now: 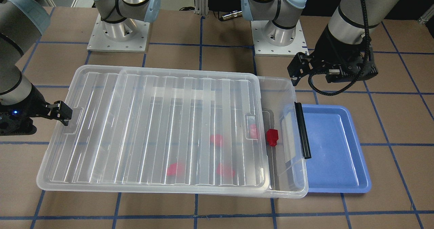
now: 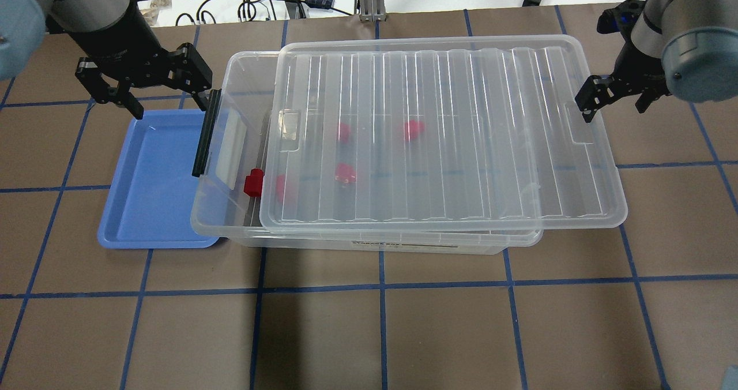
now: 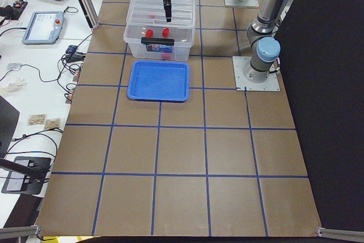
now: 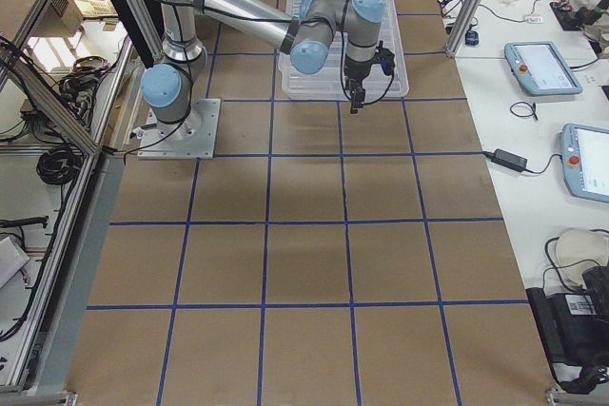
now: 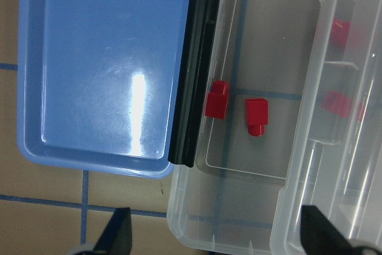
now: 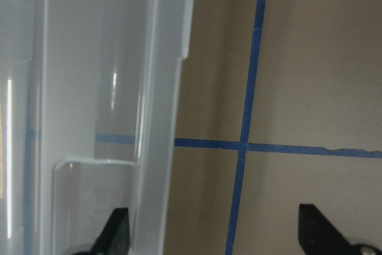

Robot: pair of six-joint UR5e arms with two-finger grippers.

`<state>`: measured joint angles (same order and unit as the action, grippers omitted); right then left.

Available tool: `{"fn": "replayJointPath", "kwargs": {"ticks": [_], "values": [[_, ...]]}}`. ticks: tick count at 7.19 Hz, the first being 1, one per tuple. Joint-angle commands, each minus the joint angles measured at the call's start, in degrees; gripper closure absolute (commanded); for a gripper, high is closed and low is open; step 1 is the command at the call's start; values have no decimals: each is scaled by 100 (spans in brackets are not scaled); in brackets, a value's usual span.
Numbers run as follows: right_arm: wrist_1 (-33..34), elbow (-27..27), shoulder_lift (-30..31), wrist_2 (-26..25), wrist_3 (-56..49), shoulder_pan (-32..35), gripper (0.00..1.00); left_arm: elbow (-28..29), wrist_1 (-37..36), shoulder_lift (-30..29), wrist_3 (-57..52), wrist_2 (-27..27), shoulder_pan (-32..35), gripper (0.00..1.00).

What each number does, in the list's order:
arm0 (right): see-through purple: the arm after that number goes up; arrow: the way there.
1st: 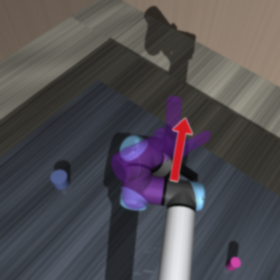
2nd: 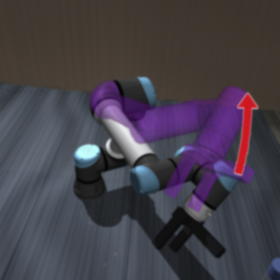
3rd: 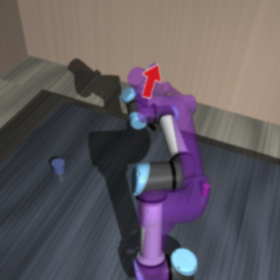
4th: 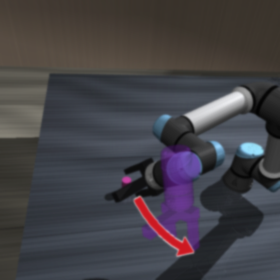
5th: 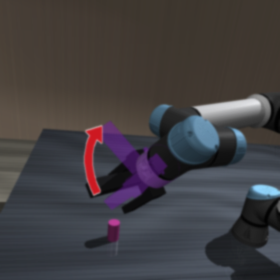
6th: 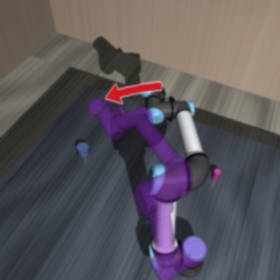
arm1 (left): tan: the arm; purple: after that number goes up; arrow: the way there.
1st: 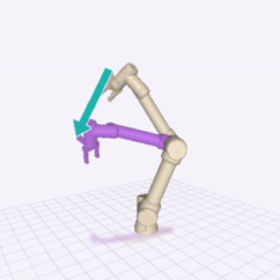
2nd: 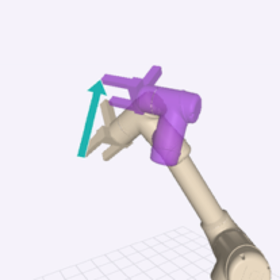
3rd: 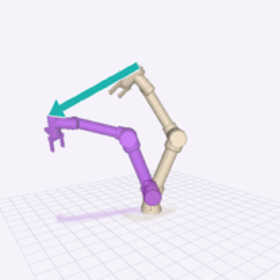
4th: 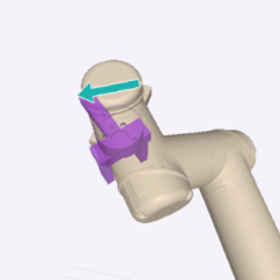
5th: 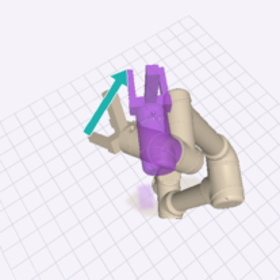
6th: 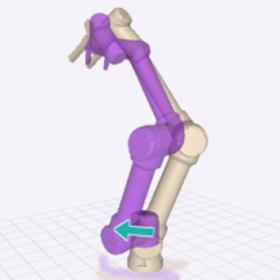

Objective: Place red block in blue tray from box

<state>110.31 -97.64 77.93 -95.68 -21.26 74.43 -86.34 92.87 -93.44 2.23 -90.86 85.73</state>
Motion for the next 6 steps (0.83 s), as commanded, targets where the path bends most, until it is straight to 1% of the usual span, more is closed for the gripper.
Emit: {"fn": "replayJointPath", "kwargs": {"ticks": [1,3,6], "values": [[-1,0,-6,5,-159,-199,0,-31,29,-43,-3,-10,23,0],[-1,-9,-6,6,-299,-271,0,-294,-93,-60,-30,16,49,0],[-1,0,3,-12,-466,-446,0,-313,-120,-200,-161,51,67,0]]}}
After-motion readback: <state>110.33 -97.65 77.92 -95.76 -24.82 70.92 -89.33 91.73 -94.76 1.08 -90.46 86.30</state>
